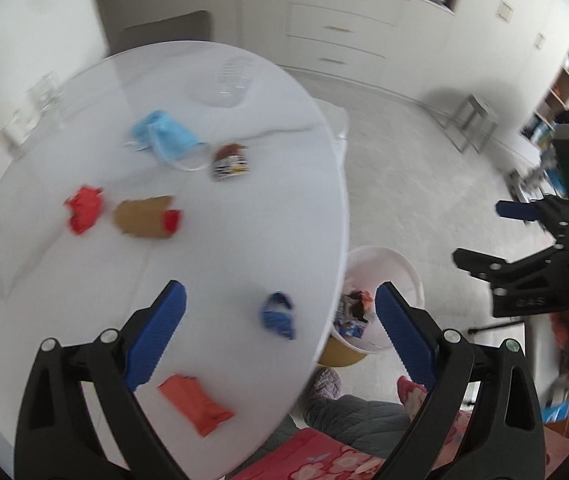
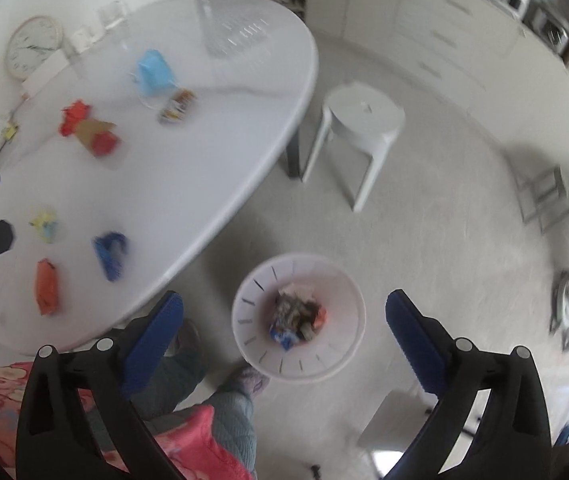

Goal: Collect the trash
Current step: 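Move both tools back over the table toward the yellow paper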

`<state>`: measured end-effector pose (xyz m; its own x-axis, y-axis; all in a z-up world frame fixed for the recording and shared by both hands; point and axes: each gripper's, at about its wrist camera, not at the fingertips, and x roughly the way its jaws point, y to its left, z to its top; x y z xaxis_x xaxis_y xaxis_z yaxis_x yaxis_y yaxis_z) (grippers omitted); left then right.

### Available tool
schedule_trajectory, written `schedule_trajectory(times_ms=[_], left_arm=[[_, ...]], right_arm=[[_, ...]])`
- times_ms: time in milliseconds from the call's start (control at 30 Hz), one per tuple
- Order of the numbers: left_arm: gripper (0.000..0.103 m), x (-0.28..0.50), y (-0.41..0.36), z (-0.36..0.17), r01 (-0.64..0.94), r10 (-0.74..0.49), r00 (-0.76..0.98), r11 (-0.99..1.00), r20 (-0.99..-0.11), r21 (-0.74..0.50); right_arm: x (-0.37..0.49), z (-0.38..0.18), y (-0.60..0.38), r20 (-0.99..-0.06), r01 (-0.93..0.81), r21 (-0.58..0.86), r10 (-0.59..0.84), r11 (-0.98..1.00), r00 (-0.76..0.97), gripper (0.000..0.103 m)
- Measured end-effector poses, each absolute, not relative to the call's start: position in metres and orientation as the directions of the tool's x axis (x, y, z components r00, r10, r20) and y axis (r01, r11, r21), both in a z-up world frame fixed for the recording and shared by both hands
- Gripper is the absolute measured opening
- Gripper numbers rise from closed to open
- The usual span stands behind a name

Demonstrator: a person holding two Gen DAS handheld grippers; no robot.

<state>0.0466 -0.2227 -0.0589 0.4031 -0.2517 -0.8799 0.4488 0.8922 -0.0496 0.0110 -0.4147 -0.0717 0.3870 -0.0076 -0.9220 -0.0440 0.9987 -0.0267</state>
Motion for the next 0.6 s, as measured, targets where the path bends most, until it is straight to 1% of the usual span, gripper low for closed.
schedule_trajectory(times_ms=[67,200,400,500,600], left_arm=[[0.095,0.048,-0.203,-0.056,0.406,-0.236,0.421,0.912,-0.876,-0.051],[0.095,0.049,-0.166,-0.056,0.330,-0.210,0.443,0.942,-0.871,-0.059],[0.095,0.051,-0.122,-0.065,0.249,-0.175,0.448,0.966,-0.877,-0.065],[0.095,0.055,-0.099,-0.072,0.211,-0.139,0.447,0.976,-0.884,-0.047],[0.095,0.061,-0.072,-0.084,0.170,-0.107,0.432,0.985,-0.896,-0.036]], right_arm=[[0.016,-0.062,-0.401,-0.914,-0.076,-0.034,0.000,0.997,0.406,0.100],[0.028,-0.048,-0.368,-0.903,-0.148,-0.057,0.012,0.987,0.430,0.100],[0.042,-0.043,-0.328,-0.901,-0.214,-0.068,0.032,0.974,0.434,0.100],[0.049,-0.047,-0.311,-0.902,-0.232,-0.046,0.060,0.972,0.428,0.100],[0.056,-0.050,-0.303,-0.891,-0.230,0.026,0.128,0.973,0.436,0.100]])
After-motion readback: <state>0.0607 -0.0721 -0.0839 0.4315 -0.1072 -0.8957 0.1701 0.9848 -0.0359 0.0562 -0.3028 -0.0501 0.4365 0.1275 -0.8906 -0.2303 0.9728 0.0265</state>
